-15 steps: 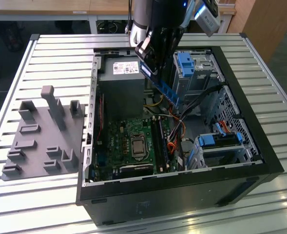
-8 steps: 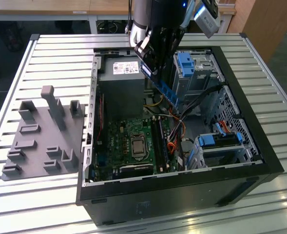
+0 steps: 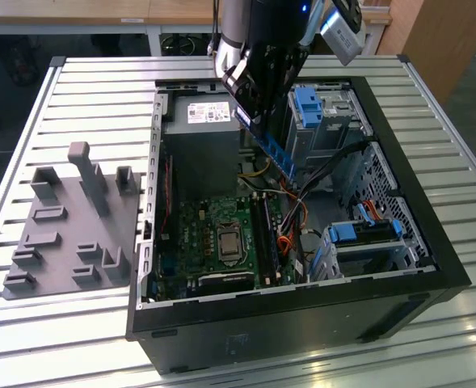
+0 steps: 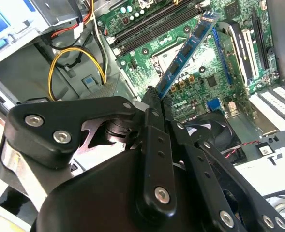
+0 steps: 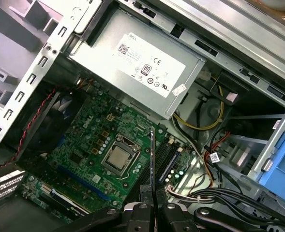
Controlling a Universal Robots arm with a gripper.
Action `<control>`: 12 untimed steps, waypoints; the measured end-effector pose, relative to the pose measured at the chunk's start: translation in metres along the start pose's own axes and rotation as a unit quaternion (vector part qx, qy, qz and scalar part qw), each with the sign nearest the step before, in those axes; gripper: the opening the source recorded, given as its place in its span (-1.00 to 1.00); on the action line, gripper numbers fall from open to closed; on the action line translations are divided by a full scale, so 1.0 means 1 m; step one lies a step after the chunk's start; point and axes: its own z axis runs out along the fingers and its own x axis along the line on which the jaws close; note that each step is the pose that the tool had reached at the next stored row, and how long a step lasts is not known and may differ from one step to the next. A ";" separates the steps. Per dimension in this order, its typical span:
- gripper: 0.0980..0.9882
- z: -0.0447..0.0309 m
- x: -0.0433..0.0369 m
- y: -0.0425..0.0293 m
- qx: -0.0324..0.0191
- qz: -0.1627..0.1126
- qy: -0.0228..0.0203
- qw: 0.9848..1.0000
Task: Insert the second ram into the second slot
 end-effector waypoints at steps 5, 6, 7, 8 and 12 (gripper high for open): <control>-0.91 0.0000 0.0000 0.0000 0.000 0.014 0.000 1.000; -0.91 0.0000 0.0000 0.0000 0.000 0.016 0.000 1.000; -0.91 0.0000 0.0000 0.0000 0.000 0.018 -0.001 1.000; -0.91 0.0000 0.0000 0.0000 0.000 0.021 -0.001 1.000; -0.91 0.0000 0.0000 0.0000 0.000 0.030 -0.001 1.000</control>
